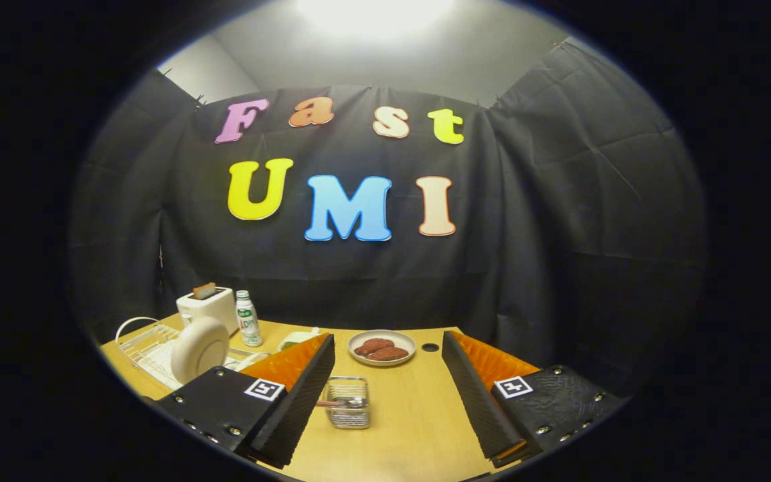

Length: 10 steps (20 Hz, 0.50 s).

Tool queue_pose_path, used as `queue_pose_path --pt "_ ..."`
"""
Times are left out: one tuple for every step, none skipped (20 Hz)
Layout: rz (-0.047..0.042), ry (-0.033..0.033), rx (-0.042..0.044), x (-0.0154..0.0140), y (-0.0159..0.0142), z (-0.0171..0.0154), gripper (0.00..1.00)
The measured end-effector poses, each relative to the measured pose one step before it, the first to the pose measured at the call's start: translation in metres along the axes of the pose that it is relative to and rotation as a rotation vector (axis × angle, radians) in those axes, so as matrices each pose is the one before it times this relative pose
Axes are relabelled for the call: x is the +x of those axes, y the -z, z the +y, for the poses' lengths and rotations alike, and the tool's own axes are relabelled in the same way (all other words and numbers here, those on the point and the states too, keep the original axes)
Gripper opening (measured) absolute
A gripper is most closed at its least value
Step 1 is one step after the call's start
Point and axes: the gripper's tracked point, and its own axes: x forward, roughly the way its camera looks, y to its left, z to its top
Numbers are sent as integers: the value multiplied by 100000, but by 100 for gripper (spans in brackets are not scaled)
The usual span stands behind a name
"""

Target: Take the plate from the dish rack, then take the spoon from the basket and place it into the plate.

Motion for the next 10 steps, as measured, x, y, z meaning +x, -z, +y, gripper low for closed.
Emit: queue_pose_path --pt "625 -1745 784 -174 -257 1945 98" --pt "646 -1985 674 -91 -81 2077 98" --pt "639 -2088 401 -6 -98 2025 98" --pt "353 -2125 232 48 12 1955 98" --pt "353 -1967 411 196 -184 1832 98" --pt "763 -1570 511 300 185 1732 98" --pt "1098 -900 305 307 104 1525 98" --pt "1592 -676 48 360 397 1486 98" --pt "1789 -227 -232 371 361 1314 98" --pt "1681 -263 -366 463 369 1329 99"
